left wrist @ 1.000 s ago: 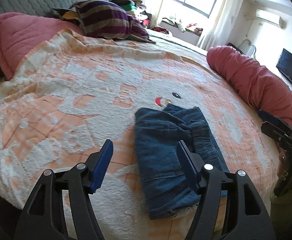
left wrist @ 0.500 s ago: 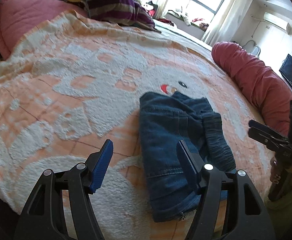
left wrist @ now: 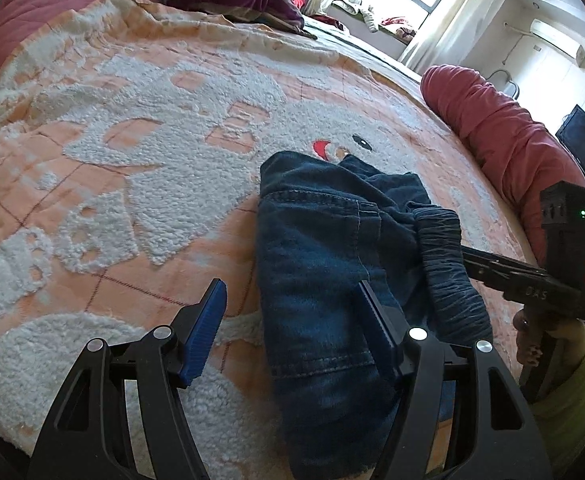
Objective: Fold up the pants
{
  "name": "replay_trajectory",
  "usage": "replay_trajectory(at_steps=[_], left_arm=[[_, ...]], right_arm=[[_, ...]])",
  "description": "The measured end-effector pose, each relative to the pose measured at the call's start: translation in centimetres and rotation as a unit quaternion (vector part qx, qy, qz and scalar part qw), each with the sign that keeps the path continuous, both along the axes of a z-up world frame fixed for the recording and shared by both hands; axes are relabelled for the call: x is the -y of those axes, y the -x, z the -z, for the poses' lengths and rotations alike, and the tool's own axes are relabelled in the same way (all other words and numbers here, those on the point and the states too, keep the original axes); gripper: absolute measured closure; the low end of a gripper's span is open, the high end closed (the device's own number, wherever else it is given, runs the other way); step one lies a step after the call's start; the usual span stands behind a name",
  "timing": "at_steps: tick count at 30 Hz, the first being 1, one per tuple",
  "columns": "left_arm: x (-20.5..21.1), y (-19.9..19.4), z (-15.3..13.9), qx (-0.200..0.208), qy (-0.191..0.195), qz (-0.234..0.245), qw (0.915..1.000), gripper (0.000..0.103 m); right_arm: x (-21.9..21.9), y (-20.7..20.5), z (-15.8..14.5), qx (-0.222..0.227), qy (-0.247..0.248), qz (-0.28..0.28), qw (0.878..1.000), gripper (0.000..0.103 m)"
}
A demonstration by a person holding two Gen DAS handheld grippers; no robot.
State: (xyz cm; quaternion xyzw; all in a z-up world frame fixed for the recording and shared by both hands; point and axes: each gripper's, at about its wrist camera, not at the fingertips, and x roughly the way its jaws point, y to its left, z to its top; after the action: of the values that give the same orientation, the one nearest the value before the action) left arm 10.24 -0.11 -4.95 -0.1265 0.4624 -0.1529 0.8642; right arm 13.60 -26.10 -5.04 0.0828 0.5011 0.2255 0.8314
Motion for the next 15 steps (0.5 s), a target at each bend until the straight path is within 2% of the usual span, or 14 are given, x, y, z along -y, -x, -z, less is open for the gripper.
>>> replay_trajectory(at_steps=[10,12,13,15], left_arm=[[1.2,-1.5,1.1,-0.02,0.03,0.02,0.9992,0.038],[1.6,-1.7,1.2,-0.021,0.031,0.025,0.999,0.042],[2.0,-1.8,1.3,-0.021,0.029,0.027,0.999,0.042],[2.2,-1.8,1.3,-0.019,0.027,0.029,0.999,0.049]], right_arm=[[-1.0,-0.8,0.9,0.008,0.002,-0.02,1.0,0.048],[-1.2,-0.9,0.9,0.015,0.002,-0.025,1.0,0.05],[-1.2,-1.0,0.9,0.016,-0.001,-0.026,1.0,0.053],[-1.5,-0.9,0.9,0.019,-0.012,-0.035,0.999,0.066]])
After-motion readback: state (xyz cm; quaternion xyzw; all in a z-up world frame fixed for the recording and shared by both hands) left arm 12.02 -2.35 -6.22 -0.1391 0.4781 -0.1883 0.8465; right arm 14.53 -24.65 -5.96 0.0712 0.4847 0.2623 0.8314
